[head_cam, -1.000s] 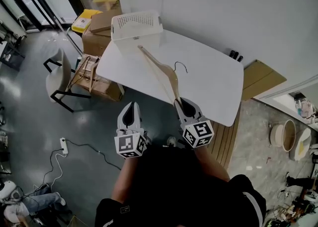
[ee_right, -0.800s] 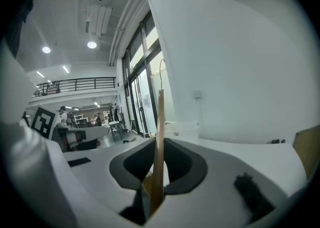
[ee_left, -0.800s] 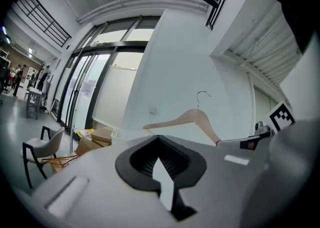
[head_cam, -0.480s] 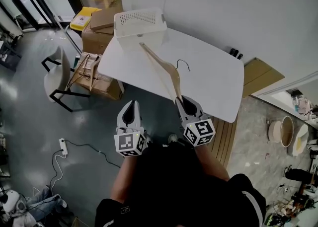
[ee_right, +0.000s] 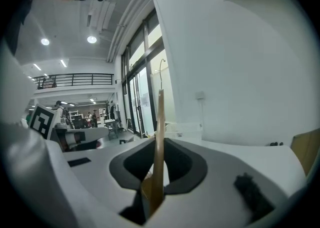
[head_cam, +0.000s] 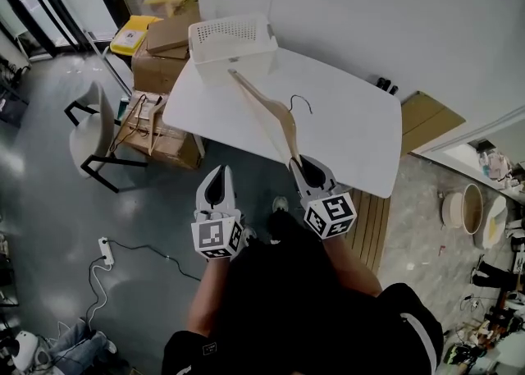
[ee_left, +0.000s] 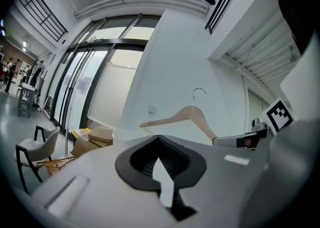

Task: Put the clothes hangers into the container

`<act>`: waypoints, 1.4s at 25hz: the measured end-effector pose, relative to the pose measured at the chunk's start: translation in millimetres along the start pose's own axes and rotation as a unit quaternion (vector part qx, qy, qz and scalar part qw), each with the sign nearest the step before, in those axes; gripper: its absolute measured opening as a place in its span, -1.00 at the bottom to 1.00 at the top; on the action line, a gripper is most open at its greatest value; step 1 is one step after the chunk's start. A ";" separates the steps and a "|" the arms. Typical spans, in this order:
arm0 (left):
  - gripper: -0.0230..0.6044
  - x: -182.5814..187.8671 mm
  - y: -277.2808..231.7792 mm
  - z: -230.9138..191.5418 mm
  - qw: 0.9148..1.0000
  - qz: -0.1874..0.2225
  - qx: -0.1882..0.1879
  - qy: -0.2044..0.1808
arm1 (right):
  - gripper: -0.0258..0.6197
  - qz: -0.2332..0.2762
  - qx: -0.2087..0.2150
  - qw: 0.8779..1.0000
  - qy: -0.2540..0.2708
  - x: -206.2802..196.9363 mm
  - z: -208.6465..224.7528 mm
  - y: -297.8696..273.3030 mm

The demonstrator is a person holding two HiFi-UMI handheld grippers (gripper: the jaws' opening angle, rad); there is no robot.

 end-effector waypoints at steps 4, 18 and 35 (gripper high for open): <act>-0.91 1.0 -9.6 -5.3 1.000 0.000 -0.002 0.001 | -0.73 0.000 0.002 1.000 0.003 4.6 1.1 -11.0; -0.91 3.7 -82.7 -32.6 1.000 0.000 0.017 0.009 | -0.73 0.004 0.028 1.000 -0.002 21.3 39.6 -87.5; -0.91 19.7 -199.2 -48.6 0.998 -0.018 0.057 -0.006 | -0.73 -0.008 0.088 0.996 -0.007 52.5 114.7 -186.5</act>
Point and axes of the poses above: the fingertips, and each gripper's own axes: y backward along the fingers, z to its right, x out of its top, the point moved 4 cm from there along y, backward along the fingers, and after that the axes turned 8 degrees about -x, right-handed, at the moved point
